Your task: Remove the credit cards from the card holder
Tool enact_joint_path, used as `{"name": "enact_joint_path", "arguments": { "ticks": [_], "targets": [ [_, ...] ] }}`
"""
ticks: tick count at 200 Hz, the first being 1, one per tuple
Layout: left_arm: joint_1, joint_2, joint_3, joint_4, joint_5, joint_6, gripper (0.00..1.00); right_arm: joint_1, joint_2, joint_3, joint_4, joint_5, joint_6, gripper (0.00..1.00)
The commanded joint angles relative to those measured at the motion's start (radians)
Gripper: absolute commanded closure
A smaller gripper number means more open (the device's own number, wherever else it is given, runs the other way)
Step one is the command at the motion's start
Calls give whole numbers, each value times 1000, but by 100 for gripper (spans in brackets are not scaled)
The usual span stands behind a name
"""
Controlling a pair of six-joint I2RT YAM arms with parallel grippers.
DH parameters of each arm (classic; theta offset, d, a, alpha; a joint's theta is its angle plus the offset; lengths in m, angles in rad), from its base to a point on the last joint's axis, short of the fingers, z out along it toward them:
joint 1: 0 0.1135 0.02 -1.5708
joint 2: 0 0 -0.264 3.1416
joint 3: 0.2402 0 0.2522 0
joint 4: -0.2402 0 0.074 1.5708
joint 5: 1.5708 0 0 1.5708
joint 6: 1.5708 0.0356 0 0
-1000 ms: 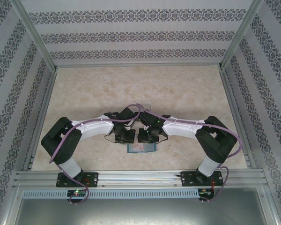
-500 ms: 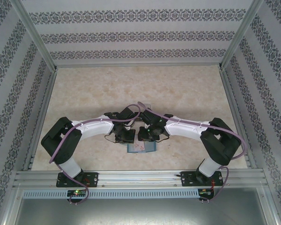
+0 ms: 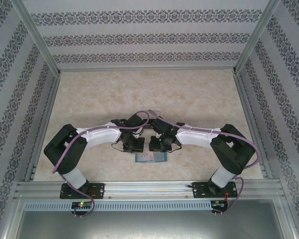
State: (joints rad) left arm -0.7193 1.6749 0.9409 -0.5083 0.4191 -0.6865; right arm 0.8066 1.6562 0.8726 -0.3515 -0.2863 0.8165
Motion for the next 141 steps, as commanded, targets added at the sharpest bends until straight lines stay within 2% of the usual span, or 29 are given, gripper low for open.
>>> {"name": "enact_joint_path", "arguments": {
  "ticks": [1, 44, 141],
  "targets": [
    [-12, 23, 10, 12, 10, 1, 93, -10, 19, -20, 32, -29, 15, 76],
    [-12, 49, 9, -15, -17, 17, 93, -17, 6, -50, 112, -85, 38, 80],
    [-12, 69, 22, -42, -32, 32, 93, -33, 17, -105, 272, -196, 98, 78]
  ]
}}
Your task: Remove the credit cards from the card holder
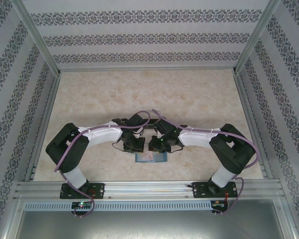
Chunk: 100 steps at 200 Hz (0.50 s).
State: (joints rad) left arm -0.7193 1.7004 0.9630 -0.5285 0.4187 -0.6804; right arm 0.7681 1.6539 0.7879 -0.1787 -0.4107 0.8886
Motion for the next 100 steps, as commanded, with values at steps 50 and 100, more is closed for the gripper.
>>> {"name": "enact_joint_path", "arguments": {
  "ticks": [50, 100],
  "targets": [
    [-12, 39, 0, -27, -37, 27, 93, -5, 0, -35, 106, -69, 27, 88],
    [-13, 27, -1, -37, -49, 32, 93, -29, -48, -49, 40, -34, -5, 91]
  ]
}}
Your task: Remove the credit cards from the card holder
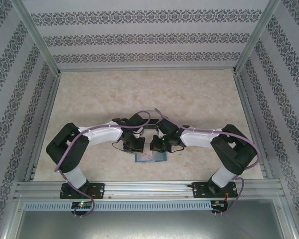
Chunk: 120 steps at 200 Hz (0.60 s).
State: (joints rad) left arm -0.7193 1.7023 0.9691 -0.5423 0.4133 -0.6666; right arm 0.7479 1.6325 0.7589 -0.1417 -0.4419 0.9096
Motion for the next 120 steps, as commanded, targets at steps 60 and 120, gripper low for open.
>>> {"name": "enact_joint_path", "arguments": {
  "ticks": [60, 120],
  "targets": [
    [-12, 18, -7, -34, -54, 25, 93, -52, -115, -28, -131, 56, -82, 92],
    [-12, 17, -7, -33, -56, 25, 93, -53, -161, -4, -227, 111, -107, 92]
  ]
}}
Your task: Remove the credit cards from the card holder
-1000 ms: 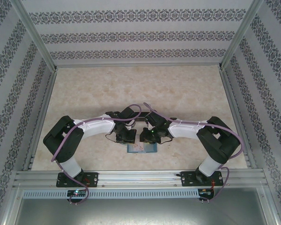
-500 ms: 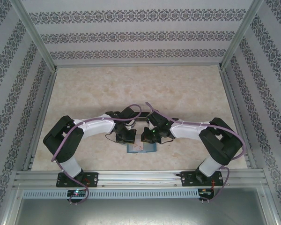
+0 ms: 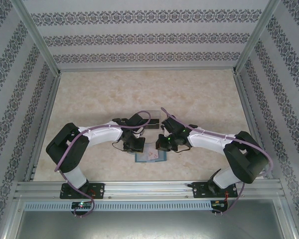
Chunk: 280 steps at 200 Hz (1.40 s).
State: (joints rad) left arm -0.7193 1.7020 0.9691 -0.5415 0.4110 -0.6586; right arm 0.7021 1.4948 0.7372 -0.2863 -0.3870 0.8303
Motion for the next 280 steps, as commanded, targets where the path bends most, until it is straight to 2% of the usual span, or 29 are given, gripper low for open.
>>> {"name": "enact_joint_path", "arguments": {
  "ticks": [1, 139, 227, 280],
  "targets": [
    [-12, 18, -6, -34, -53, 18, 93, -7, -24, 18, -84, 57, -29, 92],
    [-12, 15, -7, -35, -54, 15, 93, 23, -64, 60, -129, 129, -4, 92],
    [-12, 17, -6, -35, -54, 14, 93, 92, -18, 97, -94, 116, 42, 84],
    [-12, 16, 3, -41, -55, 16, 93, 113, -20, 108, -103, 120, 50, 85]
  ]
}}
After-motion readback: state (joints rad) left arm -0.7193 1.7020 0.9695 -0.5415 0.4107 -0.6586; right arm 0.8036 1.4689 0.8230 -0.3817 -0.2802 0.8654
